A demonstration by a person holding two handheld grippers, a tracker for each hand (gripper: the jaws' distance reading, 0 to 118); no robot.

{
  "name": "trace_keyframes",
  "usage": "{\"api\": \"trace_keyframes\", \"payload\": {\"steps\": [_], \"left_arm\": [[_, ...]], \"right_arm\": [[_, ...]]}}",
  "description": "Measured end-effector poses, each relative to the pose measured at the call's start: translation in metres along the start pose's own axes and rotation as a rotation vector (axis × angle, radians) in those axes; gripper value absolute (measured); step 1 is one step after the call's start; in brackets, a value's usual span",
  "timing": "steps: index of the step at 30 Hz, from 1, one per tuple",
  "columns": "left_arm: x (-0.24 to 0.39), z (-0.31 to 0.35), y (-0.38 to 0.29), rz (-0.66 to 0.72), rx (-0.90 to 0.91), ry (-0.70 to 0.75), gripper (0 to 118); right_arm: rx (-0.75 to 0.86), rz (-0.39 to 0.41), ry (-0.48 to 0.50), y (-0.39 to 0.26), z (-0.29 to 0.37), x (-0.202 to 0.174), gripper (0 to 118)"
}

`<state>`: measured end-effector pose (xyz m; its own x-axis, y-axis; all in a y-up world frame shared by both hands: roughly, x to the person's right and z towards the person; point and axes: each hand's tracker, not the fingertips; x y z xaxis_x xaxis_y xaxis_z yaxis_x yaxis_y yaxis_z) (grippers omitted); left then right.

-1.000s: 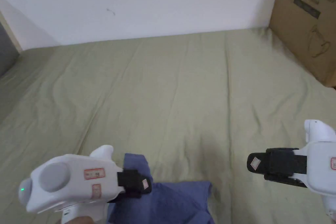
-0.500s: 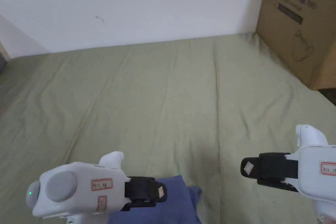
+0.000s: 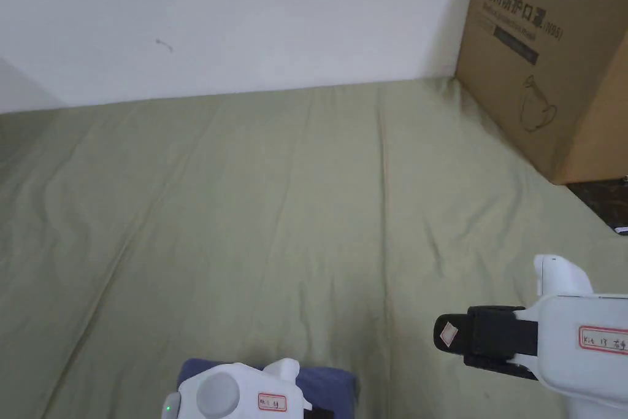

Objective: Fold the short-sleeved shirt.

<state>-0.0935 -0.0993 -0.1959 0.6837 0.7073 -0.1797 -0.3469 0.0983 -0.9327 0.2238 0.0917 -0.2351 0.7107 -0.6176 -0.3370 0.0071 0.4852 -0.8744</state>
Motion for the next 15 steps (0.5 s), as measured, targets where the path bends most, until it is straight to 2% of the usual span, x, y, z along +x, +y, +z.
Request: {"api": "trace_keyframes", "payload": {"steps": [4, 6, 10, 15], "left_arm": [[0.015, 0.015, -0.003, 0.001, 0.014, 0.006, 1], [0.028, 0.039, -0.008, -0.071, 0.059, 0.016, 1], [0.05, 0.11, -0.022, -0.162, 0.245, 0.016, 1], [0.059, 0.193, -0.05, -0.253, 0.498, 0.095, 1]], "right_arm": [[0.005, -0.011, 0.008, 0.0, 0.001, 0.001, 0], [0.004, -0.011, 0.017, 0.002, 0.002, -0.003, 0], [0.024, 0.012, 0.033, 0.005, 0.008, -0.014, 0], [0.071, 0.025, 0.074, 0.005, 0.016, -0.023, 0]]}}
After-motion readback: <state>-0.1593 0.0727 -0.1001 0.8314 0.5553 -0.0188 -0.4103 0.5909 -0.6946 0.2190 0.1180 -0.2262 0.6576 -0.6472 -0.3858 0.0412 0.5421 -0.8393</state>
